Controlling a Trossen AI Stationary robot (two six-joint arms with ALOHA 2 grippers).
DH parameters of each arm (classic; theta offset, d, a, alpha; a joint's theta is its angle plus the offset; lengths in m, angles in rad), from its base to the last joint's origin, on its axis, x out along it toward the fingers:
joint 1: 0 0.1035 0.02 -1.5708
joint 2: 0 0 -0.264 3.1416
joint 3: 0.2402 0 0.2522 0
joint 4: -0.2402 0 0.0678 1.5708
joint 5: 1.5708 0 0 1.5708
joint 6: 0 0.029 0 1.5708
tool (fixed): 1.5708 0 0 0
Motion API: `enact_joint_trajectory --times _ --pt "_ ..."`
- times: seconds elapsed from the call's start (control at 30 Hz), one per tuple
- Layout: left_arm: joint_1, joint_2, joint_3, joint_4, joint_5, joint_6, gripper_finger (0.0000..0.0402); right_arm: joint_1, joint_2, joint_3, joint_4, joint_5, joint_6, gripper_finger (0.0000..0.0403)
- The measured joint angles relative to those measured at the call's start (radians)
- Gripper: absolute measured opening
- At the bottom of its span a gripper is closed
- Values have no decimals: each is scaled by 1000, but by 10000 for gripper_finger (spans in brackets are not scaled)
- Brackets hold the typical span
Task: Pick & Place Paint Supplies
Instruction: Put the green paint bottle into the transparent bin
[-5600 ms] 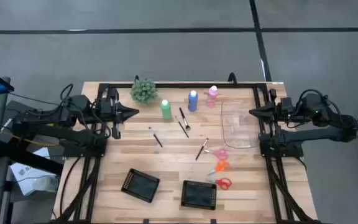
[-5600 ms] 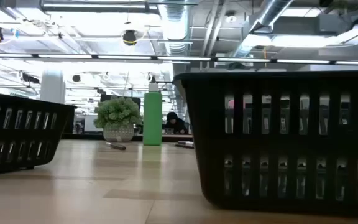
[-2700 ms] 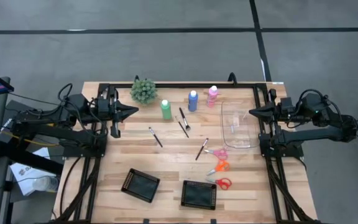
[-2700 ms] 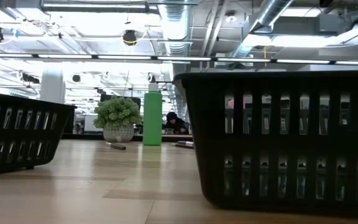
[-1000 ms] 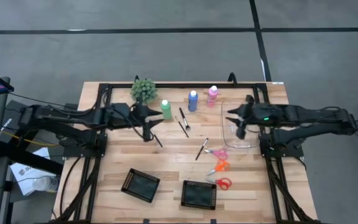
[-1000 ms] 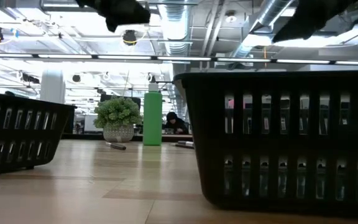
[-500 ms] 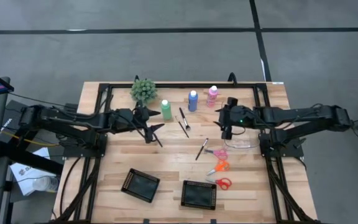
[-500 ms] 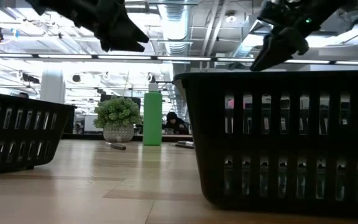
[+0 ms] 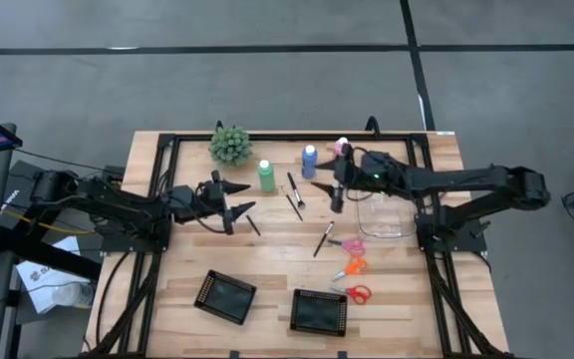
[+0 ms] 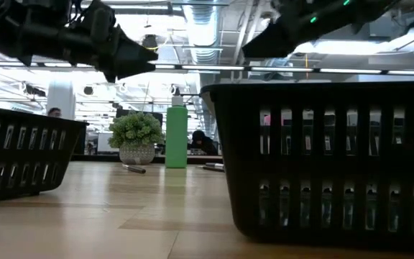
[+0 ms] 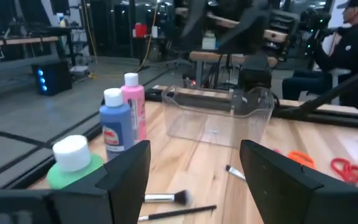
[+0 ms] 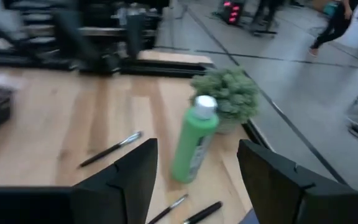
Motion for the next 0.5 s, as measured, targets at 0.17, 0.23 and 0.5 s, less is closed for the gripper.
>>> enact_joint_trajectory --times 0.17,0.23,0.5 --pt "10 0 -14 22 1 37 240 -77 154 0 209 -54 54 214" --pt "20 0 -14 26 1 45 240 -94 208 0 298 -94 61 214" --pt "110 0 -14 27 126 39 240 -98 372 0 615 -209 92 214"
